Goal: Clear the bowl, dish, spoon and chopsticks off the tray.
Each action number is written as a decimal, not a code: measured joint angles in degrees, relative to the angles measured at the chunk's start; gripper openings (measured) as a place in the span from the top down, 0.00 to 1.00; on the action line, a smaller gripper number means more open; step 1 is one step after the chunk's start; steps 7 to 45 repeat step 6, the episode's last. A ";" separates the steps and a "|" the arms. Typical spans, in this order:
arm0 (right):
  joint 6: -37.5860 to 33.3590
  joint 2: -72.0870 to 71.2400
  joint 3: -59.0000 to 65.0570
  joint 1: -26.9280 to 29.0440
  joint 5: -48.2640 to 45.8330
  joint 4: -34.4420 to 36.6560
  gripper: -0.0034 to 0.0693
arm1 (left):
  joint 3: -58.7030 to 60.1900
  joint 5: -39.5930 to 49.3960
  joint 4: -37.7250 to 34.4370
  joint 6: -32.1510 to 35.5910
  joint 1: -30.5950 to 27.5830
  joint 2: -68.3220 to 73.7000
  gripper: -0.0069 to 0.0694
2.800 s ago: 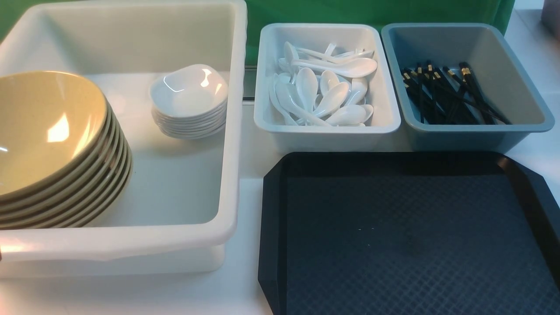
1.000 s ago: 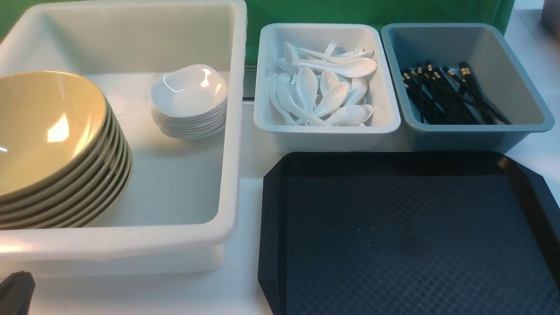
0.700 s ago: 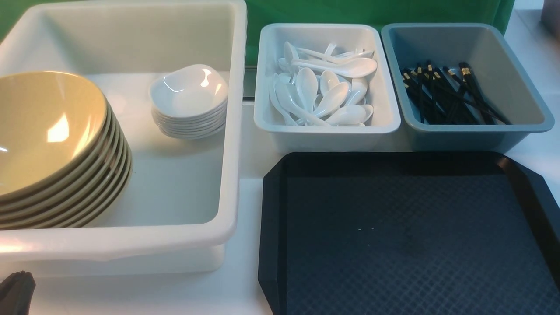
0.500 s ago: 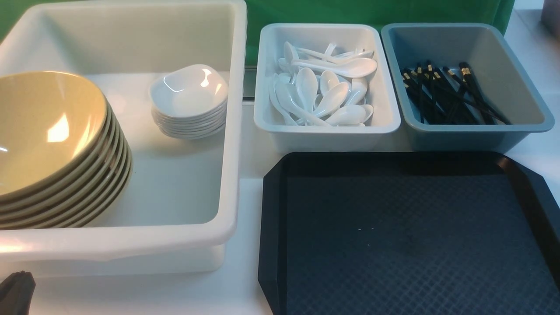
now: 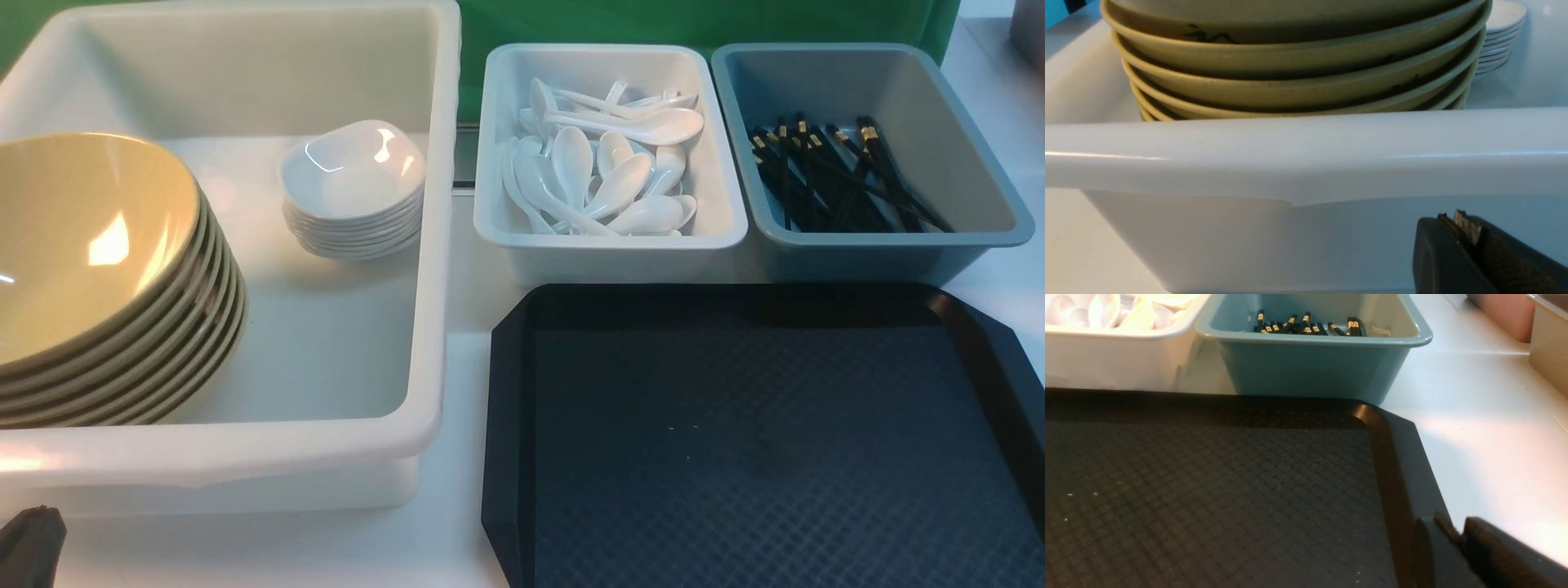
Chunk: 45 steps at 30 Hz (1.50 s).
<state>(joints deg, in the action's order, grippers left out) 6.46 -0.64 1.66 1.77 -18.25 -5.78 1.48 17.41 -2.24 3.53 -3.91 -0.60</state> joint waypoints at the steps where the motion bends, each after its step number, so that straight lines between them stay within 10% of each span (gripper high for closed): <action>1: 0.00 0.00 0.00 0.00 0.00 0.00 0.77 | 0.00 0.00 0.00 0.00 0.00 0.00 0.92; 45: 0.00 0.00 0.00 0.00 0.00 0.00 0.77 | 0.00 0.00 0.00 0.00 0.00 0.00 0.92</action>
